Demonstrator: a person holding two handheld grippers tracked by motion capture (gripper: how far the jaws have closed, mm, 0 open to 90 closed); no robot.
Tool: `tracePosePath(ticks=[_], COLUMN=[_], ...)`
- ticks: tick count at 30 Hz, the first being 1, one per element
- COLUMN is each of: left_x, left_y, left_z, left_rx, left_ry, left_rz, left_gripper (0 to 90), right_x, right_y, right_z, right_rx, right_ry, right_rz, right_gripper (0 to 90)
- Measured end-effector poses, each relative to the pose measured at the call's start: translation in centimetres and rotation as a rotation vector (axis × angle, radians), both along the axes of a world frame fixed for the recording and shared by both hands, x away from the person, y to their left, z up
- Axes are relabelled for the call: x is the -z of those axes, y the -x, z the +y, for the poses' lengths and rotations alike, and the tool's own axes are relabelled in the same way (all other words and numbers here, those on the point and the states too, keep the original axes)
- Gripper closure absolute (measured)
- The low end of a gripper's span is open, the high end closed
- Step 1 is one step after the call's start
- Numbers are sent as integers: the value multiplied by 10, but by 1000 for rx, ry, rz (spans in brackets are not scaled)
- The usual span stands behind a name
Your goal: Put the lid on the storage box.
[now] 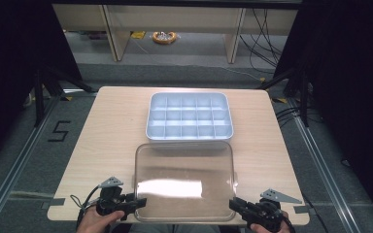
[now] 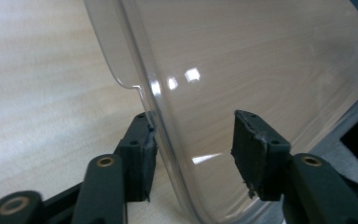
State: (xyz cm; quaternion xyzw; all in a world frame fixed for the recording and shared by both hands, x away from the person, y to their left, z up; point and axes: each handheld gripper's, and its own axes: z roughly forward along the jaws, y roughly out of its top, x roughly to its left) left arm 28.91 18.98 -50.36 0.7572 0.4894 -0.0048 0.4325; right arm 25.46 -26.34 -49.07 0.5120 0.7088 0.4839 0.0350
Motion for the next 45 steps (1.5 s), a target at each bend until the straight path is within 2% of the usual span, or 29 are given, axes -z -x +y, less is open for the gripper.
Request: tracePosePath(ticks=[2,3,5,6,7,12,13,14,16,20,21,24,26,27,28,29,30,31,32,33,34,38,39,40,41,42,43,44,45], left_x=[-2,-3,-5,-6,-8,-10,-11,-11,-16,-24,-32,-39,-48,-55,-58,-62,-62,-64,-68,-73,-75,-80,-81,-83,-86,-86,-91,-92,-92], left_y=[0,0,1,1,1,-3,-3,-3,-6,-12,-17,-22,-31,-40,-44,-50,-50,-54,-60,-69,-73,-84,-88,-93,-100,-100,-110,-115,-115], left_z=[2,2,2,2,2,0,0,0,-3,-1,0,-1,0,-2,-2,-3,-3,-3,-4,-5,-7,-11,-11,-11,-12,-12,-13,-14,-14], left_rx=[7,10,18,25,27,2,8,8,-15,-16,-26,-32,-39,-55,-54,-58,-58,-64,-70,-74,-87,-102,-99,-106,-115,-115,-123,-138,-138], left_ry=[14,9,-4,-9,-22,-26,-34,-34,-38,-21,-16,-13,-22,-13,-20,-16,-16,-14,-27,-33,-28,-37,-40,-35,-41,-41,-49,-30,-30], left_rz=[-5,-14,-31,-38,-54,-62,-70,-70,-83,-98,-120,-146,-167,-178,-182,-187,-187,-191,-200,-206,-211,-220,-219,-221,-221,-221,-213,-212,-212], left_gripper=[606,613,617,629,632,635,639,646,650,660,661,664,663,659,658,657,656,653,649,646,643,636,636,637,637,635,633,631,630], right_x=[0,-2,-1,-3,0,-5,-8,-7,-11,-21,-24,-31,-35,-43,-46,-50,-53,-56,-59,-62,-63,-66,-68,-68,-66,-67,-69,-69,-69], right_y=[0,2,1,2,-1,-4,-4,-8,-13,-25,-26,-38,-43,-49,-56,-57,-65,-68,-75,-78,-84,-96,-100,-109,-113,-116,-118,-124,-124], right_z=[0,3,4,5,3,7,10,9,10,9,11,11,10,15,13,15,13,15,13,16,14,13,14,14,12,14,16,13,13], right_rx=[12,27,26,36,23,25,49,30,44,55,75,65,63,90,76,87,85,94,86,102,95,104,117,124,120,128,152,132,132], right_ry=[-2,4,17,47,72,94,101,117,135,125,111,117,133,102,126,100,136,111,126,107,125,121,113,95,108,88,72,93,93], right_rz=[-1,32,36,53,2,0,21,-26,-40,-61,-40,-89,-104,-81,-124,-96,-128,-113,-143,-118,-146,-159,-142,-149,-164,-152,-120,-157,-157], right_gripper=[729,729,729,730,732,729,730,731,738,733,732,732,732,730,729,729,729,728,728,727,726,720,718,717,717,717,717,717,717])
